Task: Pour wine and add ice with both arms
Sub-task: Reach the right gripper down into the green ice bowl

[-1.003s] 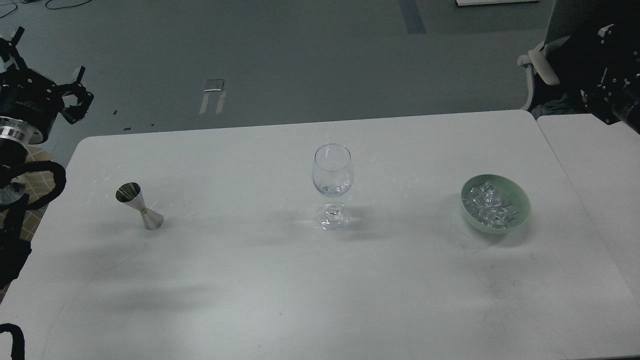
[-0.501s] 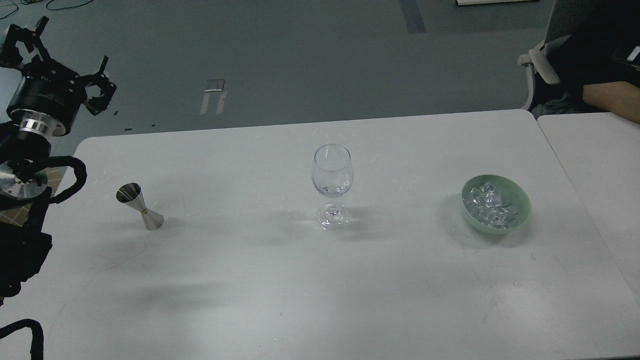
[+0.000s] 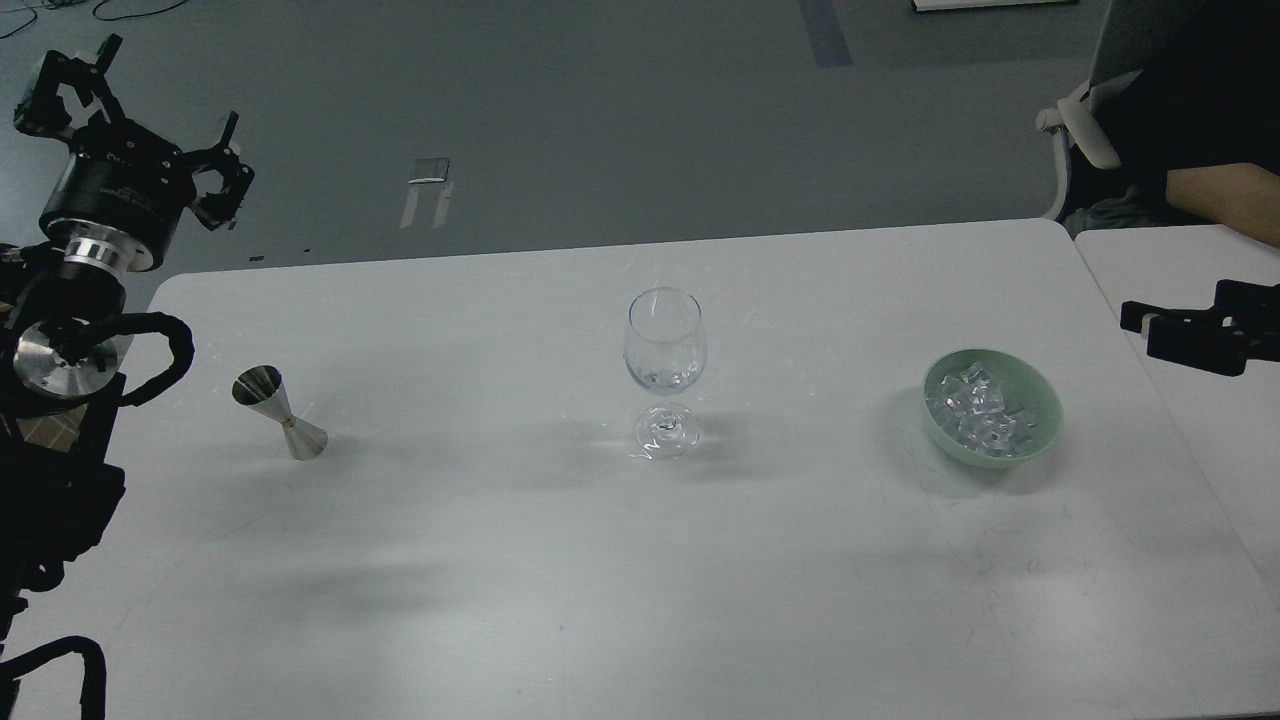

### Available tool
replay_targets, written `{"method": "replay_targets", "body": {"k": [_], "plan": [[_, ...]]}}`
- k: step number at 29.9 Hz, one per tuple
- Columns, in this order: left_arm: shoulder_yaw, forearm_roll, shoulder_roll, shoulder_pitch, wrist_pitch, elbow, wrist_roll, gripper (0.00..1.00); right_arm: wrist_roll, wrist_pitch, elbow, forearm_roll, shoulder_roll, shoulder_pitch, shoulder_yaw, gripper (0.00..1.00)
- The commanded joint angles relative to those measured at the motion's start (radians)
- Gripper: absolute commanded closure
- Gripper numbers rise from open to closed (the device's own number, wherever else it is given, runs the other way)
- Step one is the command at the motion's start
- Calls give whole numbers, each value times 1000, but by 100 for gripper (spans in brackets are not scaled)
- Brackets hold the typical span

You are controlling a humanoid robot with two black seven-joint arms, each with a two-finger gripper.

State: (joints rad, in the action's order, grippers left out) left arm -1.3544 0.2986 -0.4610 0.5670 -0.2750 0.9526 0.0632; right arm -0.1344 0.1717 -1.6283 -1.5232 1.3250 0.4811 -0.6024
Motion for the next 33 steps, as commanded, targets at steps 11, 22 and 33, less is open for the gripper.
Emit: {"method": "replay_targets", "body": {"k": [11,22,33], "plan": [[0,39,58,2,-9,0,1,2,-2,-12,228,-84,-289,7,88,0],[0,39,67,27,-9,0,1,2,-1,-6,287,-87,-408,152,231,0],[0,39,71,31,-7,0,1,2,7,0,347,-87,-460,225,332,3]]}}
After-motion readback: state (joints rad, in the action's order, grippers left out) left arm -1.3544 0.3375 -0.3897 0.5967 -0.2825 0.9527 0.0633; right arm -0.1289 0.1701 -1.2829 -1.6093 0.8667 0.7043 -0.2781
